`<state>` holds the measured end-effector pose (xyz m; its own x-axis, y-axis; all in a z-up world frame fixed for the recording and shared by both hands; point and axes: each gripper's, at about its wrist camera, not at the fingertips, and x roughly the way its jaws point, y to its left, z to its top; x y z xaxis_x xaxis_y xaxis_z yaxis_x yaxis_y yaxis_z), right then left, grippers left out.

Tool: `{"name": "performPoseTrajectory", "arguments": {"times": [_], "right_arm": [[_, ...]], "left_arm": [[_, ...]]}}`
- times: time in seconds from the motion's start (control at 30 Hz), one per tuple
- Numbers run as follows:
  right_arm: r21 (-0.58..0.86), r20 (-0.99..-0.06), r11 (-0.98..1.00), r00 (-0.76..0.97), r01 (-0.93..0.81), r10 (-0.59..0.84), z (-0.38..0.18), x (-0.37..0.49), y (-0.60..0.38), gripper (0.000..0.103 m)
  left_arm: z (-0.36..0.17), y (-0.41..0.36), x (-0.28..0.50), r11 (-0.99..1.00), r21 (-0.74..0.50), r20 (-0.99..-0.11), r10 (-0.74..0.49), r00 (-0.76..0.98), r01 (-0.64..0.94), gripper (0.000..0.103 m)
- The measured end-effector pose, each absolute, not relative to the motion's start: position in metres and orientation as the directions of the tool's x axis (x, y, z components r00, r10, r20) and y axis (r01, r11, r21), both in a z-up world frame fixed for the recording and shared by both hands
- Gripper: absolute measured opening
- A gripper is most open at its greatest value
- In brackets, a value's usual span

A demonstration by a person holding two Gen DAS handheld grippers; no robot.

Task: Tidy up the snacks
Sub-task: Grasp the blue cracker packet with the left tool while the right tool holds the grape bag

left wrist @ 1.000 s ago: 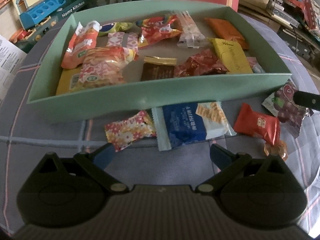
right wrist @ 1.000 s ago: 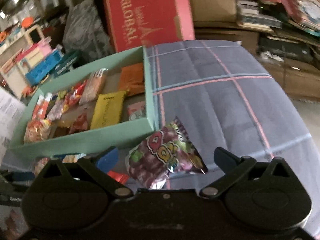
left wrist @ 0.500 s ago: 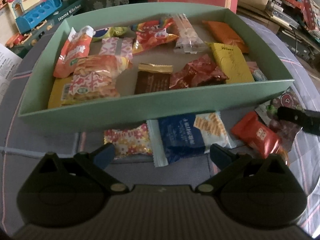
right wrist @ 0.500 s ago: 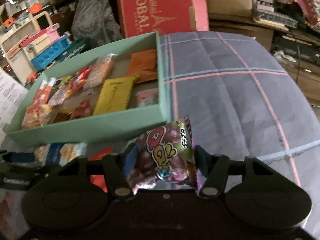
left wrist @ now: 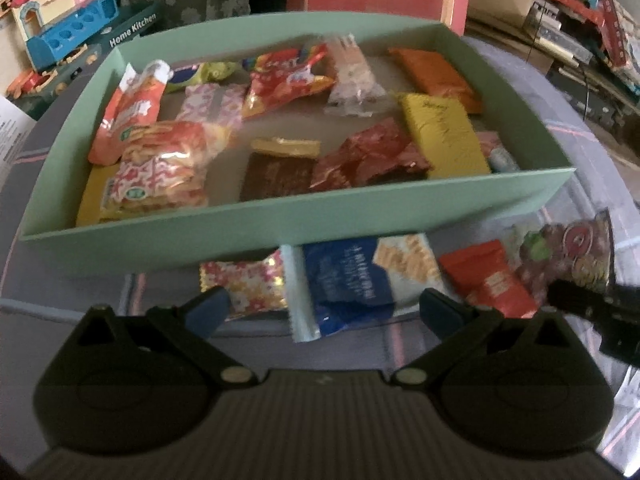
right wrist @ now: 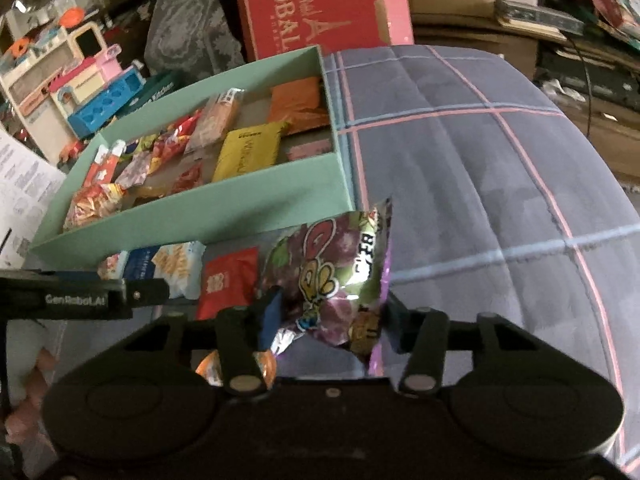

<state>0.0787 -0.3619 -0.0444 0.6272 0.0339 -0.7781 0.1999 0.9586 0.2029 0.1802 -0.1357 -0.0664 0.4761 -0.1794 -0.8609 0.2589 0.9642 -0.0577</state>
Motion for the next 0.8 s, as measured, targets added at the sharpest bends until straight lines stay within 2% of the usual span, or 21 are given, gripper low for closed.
{"name": "performPoseTrajectory", "arguments": {"times": [0.1, 0.23, 0.4, 0.5, 0.8], "right_arm": [[0.22, -0.776, 0.95, 0.63, 0.222, 0.033, -0.045, 0.07, -0.367, 0.047], [0.248, -0.777, 0.937, 0.629, 0.247, 0.04, -0.045, 0.059, -0.372, 0.047], [0.281, -0.774, 0.922, 0.63, 0.268, 0.053, -0.048, 0.048, -0.374, 0.047], [0.279, -0.775, 0.922, 0.63, 0.268, 0.051, -0.048, 0.047, -0.373, 0.047], [0.311, -0.774, 0.912, 0.629, 0.267, 0.08, -0.048, 0.044, -0.366, 0.047]], "left_arm": [[-0.063, -0.136, 0.179, 0.959, -0.091, -0.855, -0.214, 0.472, 0.27, 0.103], [-0.066, -0.142, 0.188, 0.969, -0.058, -0.857, -0.172, 0.486, 0.241, 0.103], [-0.066, -0.153, 0.195, 0.973, -0.087, -0.851, -0.185, 0.491, 0.215, 0.103], [-0.071, -0.161, 0.188, 0.97, 0.002, -0.832, -0.132, 0.539, 0.241, 0.103], [-0.072, -0.107, 0.171, 0.983, -0.062, -0.853, -0.141, 0.502, 0.171, 0.103]]}}
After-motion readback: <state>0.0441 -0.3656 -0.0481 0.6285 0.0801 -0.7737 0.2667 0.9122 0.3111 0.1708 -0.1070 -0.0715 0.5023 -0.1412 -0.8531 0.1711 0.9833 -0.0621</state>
